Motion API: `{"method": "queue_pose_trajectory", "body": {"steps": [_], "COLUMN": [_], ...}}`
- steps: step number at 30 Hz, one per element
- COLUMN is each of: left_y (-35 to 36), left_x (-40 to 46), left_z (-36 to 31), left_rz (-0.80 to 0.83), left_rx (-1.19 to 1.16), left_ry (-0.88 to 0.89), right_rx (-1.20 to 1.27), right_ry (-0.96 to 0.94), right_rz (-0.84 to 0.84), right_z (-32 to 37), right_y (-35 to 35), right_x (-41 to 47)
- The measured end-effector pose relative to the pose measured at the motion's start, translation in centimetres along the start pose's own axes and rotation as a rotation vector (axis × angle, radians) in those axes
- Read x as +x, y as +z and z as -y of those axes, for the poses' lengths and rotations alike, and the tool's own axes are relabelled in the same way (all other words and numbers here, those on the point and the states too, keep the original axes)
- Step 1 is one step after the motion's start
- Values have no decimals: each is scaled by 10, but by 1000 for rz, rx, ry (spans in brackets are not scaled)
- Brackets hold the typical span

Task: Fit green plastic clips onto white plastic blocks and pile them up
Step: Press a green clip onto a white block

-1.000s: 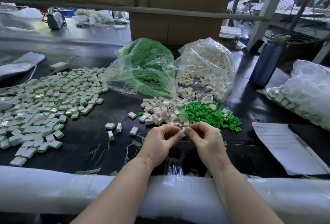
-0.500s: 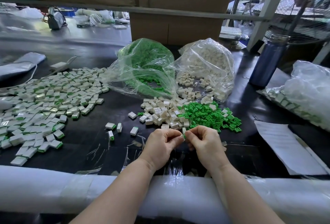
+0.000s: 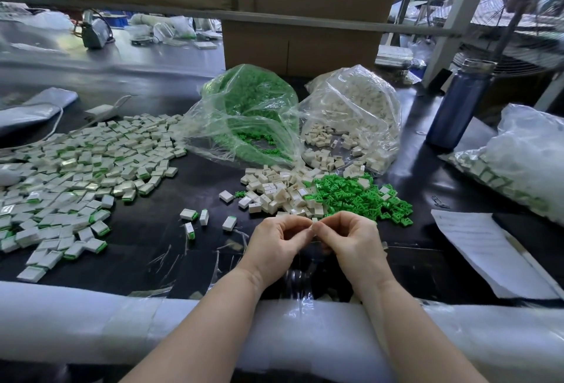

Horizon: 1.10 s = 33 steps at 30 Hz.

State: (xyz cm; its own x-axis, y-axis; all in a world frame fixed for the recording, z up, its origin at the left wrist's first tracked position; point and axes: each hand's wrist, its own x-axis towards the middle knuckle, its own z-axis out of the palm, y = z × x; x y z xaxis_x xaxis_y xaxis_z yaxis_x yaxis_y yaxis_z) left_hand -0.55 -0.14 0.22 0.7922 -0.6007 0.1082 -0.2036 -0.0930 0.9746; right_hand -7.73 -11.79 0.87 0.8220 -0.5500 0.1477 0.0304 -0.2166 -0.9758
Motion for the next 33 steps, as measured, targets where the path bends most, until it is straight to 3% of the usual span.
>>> {"method": "queue_pose_trajectory", "body": {"steps": [11,17,33], "left_y": [-1,-2,0], "left_x": [-2,-2,-4], "left_z": [-5,-8,-9], "left_rz": [0,3,10], "left_rx": [-50,-31,95], "left_ry": [-6,68,80], "right_rx": [-3,94,258], "right_ry": [-34,54,154], "right_rz": [52,205,224], "right_z": [-2,0,-2], "right_y": [2,2,0], "right_x": [1,-1,1]}}
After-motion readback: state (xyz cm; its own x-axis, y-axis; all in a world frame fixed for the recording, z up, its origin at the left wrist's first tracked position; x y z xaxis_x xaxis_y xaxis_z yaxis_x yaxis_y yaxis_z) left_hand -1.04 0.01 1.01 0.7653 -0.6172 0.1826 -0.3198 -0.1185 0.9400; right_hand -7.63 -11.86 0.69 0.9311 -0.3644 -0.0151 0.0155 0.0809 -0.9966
